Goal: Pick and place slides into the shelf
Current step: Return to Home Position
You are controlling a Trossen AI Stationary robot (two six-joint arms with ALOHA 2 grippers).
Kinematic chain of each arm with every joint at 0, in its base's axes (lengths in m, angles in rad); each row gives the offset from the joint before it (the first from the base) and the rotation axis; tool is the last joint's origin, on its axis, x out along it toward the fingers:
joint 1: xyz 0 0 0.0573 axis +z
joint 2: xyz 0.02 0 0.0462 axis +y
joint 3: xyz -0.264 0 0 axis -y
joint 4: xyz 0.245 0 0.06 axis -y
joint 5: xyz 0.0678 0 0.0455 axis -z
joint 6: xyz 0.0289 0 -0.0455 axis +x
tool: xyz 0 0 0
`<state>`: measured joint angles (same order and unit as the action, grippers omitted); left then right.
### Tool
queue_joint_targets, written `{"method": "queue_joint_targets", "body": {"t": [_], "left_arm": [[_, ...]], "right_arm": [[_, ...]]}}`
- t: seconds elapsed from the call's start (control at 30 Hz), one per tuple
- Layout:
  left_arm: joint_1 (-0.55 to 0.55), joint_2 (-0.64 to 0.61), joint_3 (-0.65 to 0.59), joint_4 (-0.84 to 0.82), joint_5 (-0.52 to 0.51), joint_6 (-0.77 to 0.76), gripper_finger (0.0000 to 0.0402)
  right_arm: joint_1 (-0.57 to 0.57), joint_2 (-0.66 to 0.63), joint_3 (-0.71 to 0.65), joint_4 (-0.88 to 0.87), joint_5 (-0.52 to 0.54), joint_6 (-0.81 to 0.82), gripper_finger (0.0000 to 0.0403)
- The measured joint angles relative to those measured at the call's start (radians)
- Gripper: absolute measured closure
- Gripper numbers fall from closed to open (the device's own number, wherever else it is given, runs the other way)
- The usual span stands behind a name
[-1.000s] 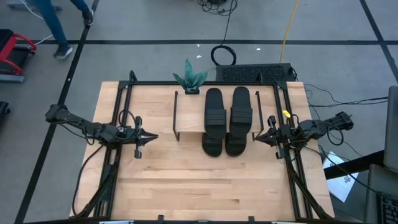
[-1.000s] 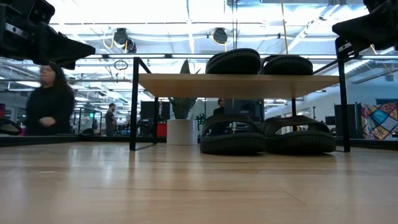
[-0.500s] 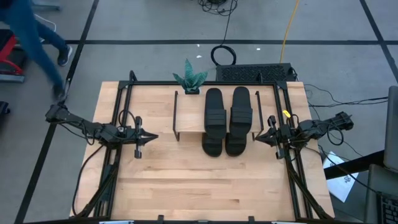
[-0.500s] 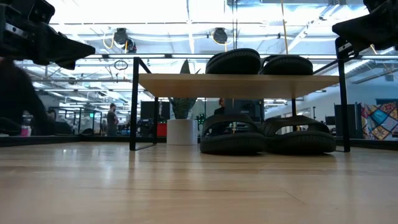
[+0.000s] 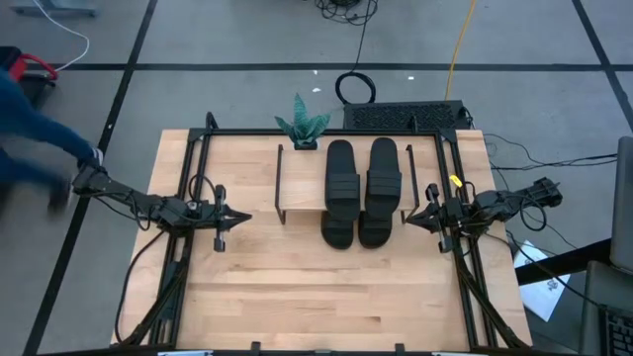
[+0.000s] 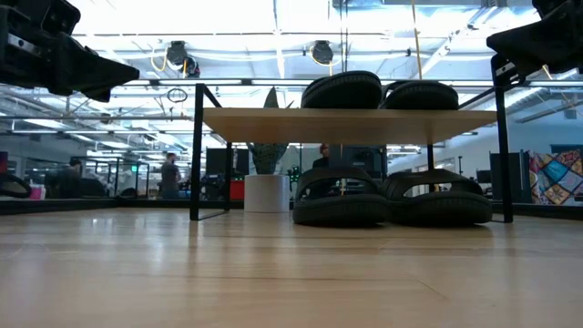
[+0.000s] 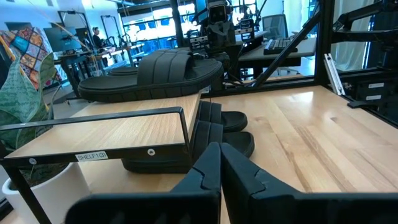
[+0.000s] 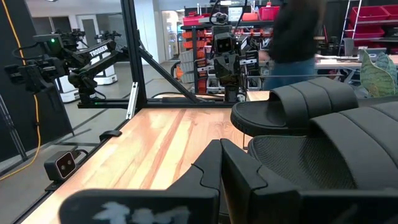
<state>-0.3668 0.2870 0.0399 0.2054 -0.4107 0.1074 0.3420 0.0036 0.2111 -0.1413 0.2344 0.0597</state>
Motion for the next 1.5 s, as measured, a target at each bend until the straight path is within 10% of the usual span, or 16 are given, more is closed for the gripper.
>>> {"method": "queue_joint_targets", "body": {"t": [1.5], "left_arm": [[0.0,0.0,0.0,0.0,0.0,0.0,0.0378]], "right_arm": [[0.0,0.0,0.0,0.0,0.0,0.0,0.0403]]}}
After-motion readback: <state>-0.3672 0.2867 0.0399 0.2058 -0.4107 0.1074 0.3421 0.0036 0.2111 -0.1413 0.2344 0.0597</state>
